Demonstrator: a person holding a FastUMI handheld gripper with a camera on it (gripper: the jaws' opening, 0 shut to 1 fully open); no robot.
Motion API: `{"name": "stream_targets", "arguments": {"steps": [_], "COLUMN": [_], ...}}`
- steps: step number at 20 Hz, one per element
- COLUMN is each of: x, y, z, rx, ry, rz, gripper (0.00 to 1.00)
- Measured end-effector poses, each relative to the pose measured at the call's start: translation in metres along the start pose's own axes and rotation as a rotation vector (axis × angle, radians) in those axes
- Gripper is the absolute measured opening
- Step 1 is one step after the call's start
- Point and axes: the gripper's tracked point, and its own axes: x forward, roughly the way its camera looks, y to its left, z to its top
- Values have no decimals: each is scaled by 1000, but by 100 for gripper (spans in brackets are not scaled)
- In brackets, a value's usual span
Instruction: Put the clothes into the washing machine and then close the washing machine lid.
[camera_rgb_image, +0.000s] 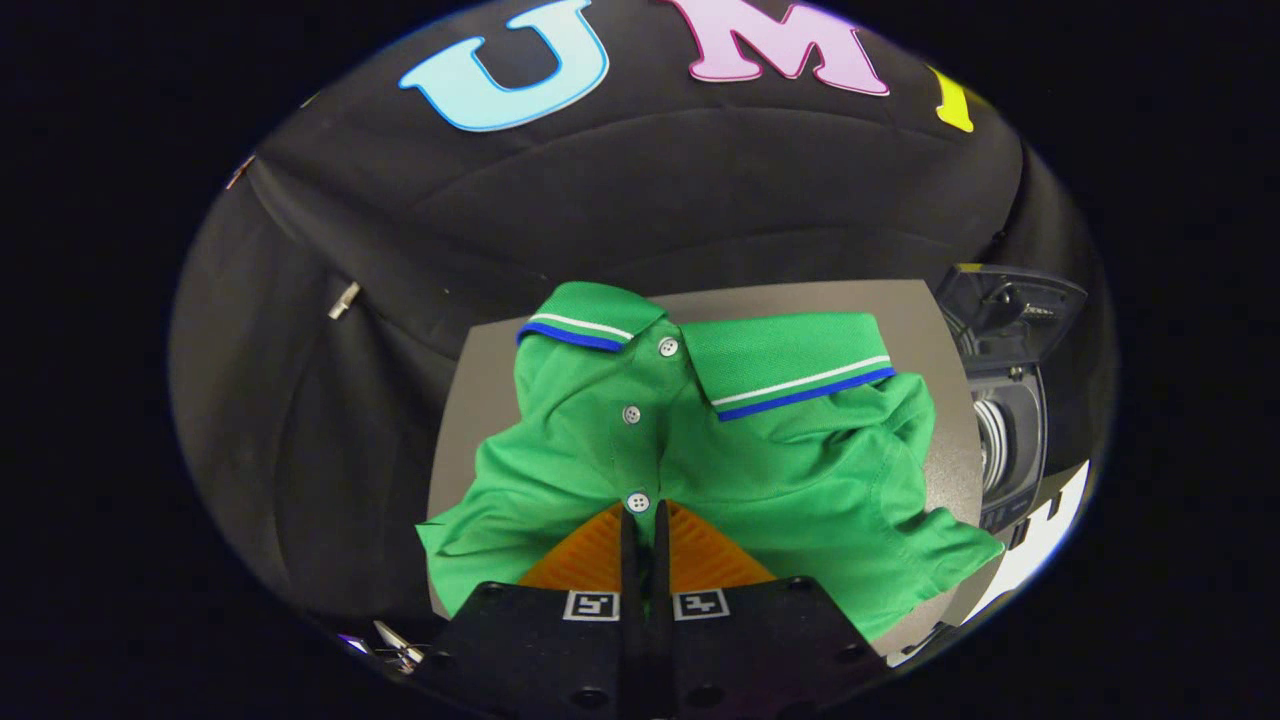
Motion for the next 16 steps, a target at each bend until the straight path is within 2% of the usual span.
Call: {"name": "stream_targets", "arguments": {"steps": [5,16], "x": [-24,-62], "y": [-2,-58], "z": [13,22], "rx": [-94,-178], "ry": [-77,-186], "rz": [74,77], "gripper": [5,5]}}
